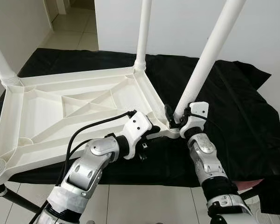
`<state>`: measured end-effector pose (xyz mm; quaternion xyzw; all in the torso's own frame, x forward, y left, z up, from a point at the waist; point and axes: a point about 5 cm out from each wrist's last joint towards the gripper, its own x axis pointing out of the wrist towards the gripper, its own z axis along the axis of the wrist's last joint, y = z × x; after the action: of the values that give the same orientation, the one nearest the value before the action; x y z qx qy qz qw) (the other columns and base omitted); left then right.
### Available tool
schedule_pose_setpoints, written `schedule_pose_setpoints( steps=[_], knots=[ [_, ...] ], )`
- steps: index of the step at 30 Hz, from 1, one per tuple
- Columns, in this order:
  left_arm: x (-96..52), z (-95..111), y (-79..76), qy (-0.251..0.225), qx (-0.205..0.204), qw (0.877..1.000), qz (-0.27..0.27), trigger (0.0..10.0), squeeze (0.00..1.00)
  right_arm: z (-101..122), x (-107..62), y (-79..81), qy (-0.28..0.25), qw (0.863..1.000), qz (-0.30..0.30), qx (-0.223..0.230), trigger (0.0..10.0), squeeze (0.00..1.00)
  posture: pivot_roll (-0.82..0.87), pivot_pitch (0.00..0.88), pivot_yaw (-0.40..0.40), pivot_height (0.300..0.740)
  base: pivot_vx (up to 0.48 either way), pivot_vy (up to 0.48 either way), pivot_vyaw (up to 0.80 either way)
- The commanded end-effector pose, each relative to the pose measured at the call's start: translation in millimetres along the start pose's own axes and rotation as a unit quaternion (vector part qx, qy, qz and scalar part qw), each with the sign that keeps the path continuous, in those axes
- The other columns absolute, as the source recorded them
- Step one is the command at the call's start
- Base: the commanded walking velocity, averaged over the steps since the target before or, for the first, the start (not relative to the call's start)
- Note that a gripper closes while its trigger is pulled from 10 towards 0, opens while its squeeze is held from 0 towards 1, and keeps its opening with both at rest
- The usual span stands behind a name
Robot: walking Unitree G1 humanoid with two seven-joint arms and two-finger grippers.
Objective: Building children table
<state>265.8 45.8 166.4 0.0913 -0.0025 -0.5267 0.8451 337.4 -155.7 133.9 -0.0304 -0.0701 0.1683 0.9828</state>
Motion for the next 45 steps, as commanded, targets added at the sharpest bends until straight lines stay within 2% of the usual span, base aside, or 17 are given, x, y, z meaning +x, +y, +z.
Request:
schedule_pose_setpoints(
  steps=[1, 4, 5, 11, 12, 13, 14, 15, 17, 19, 20, 29, 30, 38, 41, 43, 45],
  knots=[
    [2.0, -4.0, -2.7, 0.006, -0.001, 1.000, 0.009, 10.0, 0.00, -0.9, 0.3, -4.3, 0.013, 0.999, 0.038, -0.005, 10.0, 0.00, 0.02, 0.000, -0.045, 0.740, 0.000, 0.000, 0.00],
    [3.0, -3.9, -4.5, 0.005, -0.002, 1.000, 0.006, 10.0, 0.00, -0.1, -0.6, -9.3, 0.015, 0.998, 0.062, -0.023, 10.0, 0.00, 0.02, 0.000, -0.045, 0.740, 0.000, 0.000, 0.00],
    [4.8, -3.5, -6.9, 0.004, -0.004, 1.000, 0.003, 10.0, 0.00, 1.7, -1.6, -15.4, 0.019, 0.994, 0.099, -0.042, 10.0, 0.00, 0.02, 0.000, -0.047, 0.740, 0.000, 0.000, 0.00],
    [5.3, -3.4, -7.7, 0.003, -0.005, 1.000, 0.003, 10.0, 0.00, 2.6, -1.5, -17.5, 0.021, 0.991, 0.120, -0.049, 10.0, 0.00, 0.02, 0.000, -0.047, 0.740, 0.000, 0.000, 0.00],
    [5.4, -3.8, -8.1, 0.003, -0.005, 1.000, 0.002, 10.0, 0.00, 2.3, -0.6, -17.8, 0.026, 0.989, 0.135, -0.052, 6.3, 0.00, 0.02, 0.000, -0.045, 0.740, 0.000, 0.000, 0.00],
    [5.6, -3.7, -8.3, 0.002, -0.006, 1.000, 0.002, 10.0, 0.00, 2.0, 0.3, -17.5, 0.032, 0.986, 0.154, -0.055, 4.9, 0.00, 0.02, 0.000, -0.045, 0.740, 0.000, 0.000, 0.00],
    [5.6, -3.7, -8.3, 0.002, -0.006, 1.000, 0.002, 10.0, 0.00, 2.0, 0.3, -17.5, 0.032, 0.986, 0.154, -0.055, 4.9, 0.00, 0.02, 0.000, -0.045, 0.740, 0.000, 0.000, 0.00],
    [5.9, -3.7, -8.3, 0.001, -0.005, 1.000, 0.002, 10.0, 0.00, 1.9, 1.2, -17.4, 0.035, 0.984, 0.165, -0.058, 3.1, 0.00, 0.02, 0.000, -0.043, 0.740, 0.000, 0.000, 0.00],
    [6.1, -3.4, -8.4, 0.001, -0.005, 1.000, 0.001, 10.0, 0.00, 1.2, 1.7, -17.0, 0.039, 0.982, 0.175, -0.055, 2.5, 0.00, 0.02, 0.000, -0.041, 0.740, 0.000, 0.000, 0.00],
    [6.1, -3.4, -8.4, 0.001, -0.005, 1.000, 0.001, 10.0, 0.00, 1.2, 1.7, -17.0, 0.039, 0.982, 0.175, -0.055, 2.5, 0.00, 0.02, 0.000, -0.041, 0.740, 0.000, 0.000, 0.00],
    [6.3, -3.1, -8.4, 0.001, -0.004, 1.000, 0.000, 10.0, 0.00, -0.2, 1.6, -16.6, 0.042, 0.981, 0.183, -0.052, 0.0, 0.00, 0.01, 0.000, -0.039, 0.740, 0.000, 0.000, 0.00],
    [7.5, -3.5, -9.7, 0.001, 0.000, 1.000, -0.005, 10.0, 0.00, -13.8, -8.8, -12.1, 0.053, 0.981, 0.185, -0.008, 0.0, 0.00, 0.01, 0.000, -0.043, 0.740, 0.000, 0.000, 0.00],
    [7.5, -3.7, -10.1, 0.001, 0.000, 1.000, -0.006, 10.0, 0.00, -16.6, -10.1, -9.5, 0.056, 0.983, 0.177, -0.003, 10.0, 0.00, 0.01, 0.000, -0.047, 0.740, 0.000, 0.000, 0.00],
    [7.7, -4.6, -11.1, 0.001, 0.000, 1.000, -0.007, 10.0, 0.00, -27.2, -12.8, -0.3, 0.067, 0.991, 0.114, 0.016, 10.0, 0.00, 0.01, 0.000, -0.053, 0.740, 0.000, 0.000, 0.00],
    [7.6, -5.5, -10.7, 0.003, 0.002, 1.000, -0.010, 10.0, 0.00, -26.6, -12.8, 9.0, 0.059, 0.997, 0.042, 0.022, 10.0, 0.00, 0.01, 0.000, -0.055, 0.740, 0.000, 0.000, 0.00],
    [7.6, -5.5, -10.7, 0.003, 0.002, 1.000, -0.010, 10.0, 0.00, -26.6, -12.8, 9.0, 0.059, 0.997, 0.042, 0.022, 10.0, 0.00, 0.01, 0.000, -0.055, 0.740, 0.000, 0.000, 0.00],
    [6.9, -5.8, -9.4, 0.005, 0.003, 1.000, -0.009, 10.0, 0.00, -24.4, -13.8, 13.7, 0.055, 0.998, -0.006, 0.034, 10.0, 0.00, 0.01, 0.000, -0.058, 0.740, 0.000, 0.000, 0.00]
  ],
)
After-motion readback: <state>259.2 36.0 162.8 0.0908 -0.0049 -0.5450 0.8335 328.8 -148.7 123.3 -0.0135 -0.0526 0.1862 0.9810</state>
